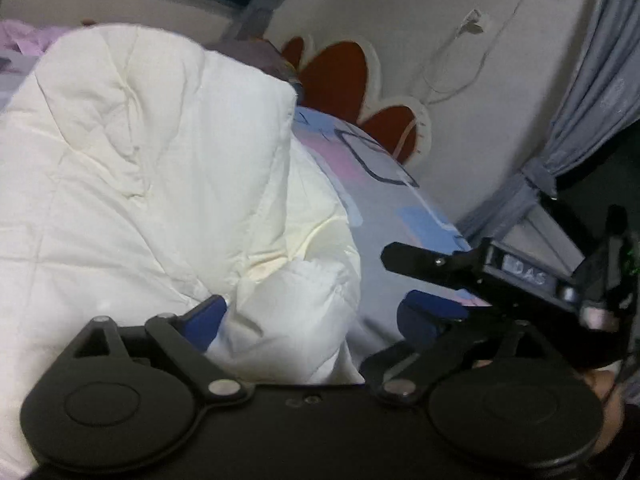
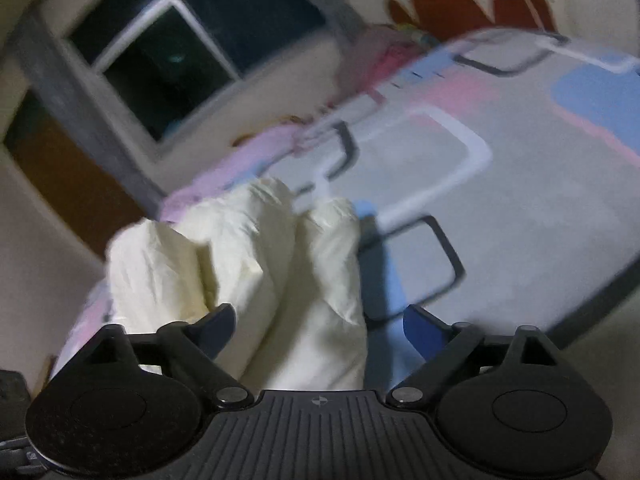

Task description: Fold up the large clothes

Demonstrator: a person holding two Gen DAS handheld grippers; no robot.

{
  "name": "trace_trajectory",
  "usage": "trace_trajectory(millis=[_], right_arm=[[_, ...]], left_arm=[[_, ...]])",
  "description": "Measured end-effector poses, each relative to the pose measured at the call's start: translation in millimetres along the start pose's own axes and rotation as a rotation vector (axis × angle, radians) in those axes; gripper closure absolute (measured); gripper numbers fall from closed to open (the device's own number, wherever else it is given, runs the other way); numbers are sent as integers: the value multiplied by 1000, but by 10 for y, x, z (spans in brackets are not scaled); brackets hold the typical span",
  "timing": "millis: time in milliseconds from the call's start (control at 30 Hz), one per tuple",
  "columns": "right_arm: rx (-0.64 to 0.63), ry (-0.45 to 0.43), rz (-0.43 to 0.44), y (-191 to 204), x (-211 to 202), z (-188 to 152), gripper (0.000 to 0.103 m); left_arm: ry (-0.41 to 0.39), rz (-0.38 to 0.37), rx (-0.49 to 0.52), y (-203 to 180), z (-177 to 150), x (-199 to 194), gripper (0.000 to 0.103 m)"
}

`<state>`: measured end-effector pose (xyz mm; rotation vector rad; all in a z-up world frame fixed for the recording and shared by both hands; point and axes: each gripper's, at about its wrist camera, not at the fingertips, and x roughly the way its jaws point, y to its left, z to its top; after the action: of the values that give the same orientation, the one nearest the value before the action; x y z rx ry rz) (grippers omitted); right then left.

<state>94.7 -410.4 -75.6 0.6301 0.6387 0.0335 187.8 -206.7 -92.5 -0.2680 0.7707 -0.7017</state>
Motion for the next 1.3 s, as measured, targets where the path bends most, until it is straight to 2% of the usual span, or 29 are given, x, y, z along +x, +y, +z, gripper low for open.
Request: trace_trajectory(millis=[67,167,233,300,367,467,533,600,667,700,733,800,867,900,933,1000,1067,1200,1300], right_arm=[[10,-7,41,-6,-37,34,13],[1,10,96,72,-60,71,13],[-9,11,112,121,-44,82,13],[-11,29,119,140,-9,71,13],[-11,48,122,140,50,48,13],[-20,78,148,206,120,-2,14],[-18,121,179,238,243,-2,34],[-8,172,195,270,342,-66,79],[-31,176,154,298,381,-102,93],[-45,173,139,300,389,-112,95],[-49,177,122,291,398,-118,95],[-43,183,116,254,400,-135,95],[-43,183,108,244,397,-164,95],[-43,184,102,243,402,-178,95],[-48,187,94,239,432,-171,95],[-65,192,79,257,460,-169,95],[-70,201,68,279,463,-168,95],[-97,202,39,325,502,-147,95],[-134,165,21,406,432,-111,93]], left_arm=[[-19,-6,-32,21,-33,-14,9],[-53,-54,-109,166,-66,-116,7],[-112,-131,-233,318,-121,-221,7],[-177,-176,-354,469,-177,-314,8],[-203,-171,-434,579,-200,-349,12],[-213,-174,-494,628,-188,-376,12],[-197,-187,-495,621,-195,-376,13],[-182,-181,-462,549,-181,-327,14],[-174,-183,-457,504,-123,-322,18],[-188,-189,-463,508,-100,-366,20],[-219,-180,-457,543,-92,-505,21],[-267,-75,-394,586,-51,-746,21],[-287,92,-302,652,-59,-923,21],[-263,200,-236,685,-57,-931,22],[-225,270,-192,727,-60,-898,28],[-137,305,-145,803,-76,-759,32],[-92,339,-85,794,-134,-649,32],[-78,347,-65,817,-189,-650,32],[-75,335,-68,804,-86,-576,32]])
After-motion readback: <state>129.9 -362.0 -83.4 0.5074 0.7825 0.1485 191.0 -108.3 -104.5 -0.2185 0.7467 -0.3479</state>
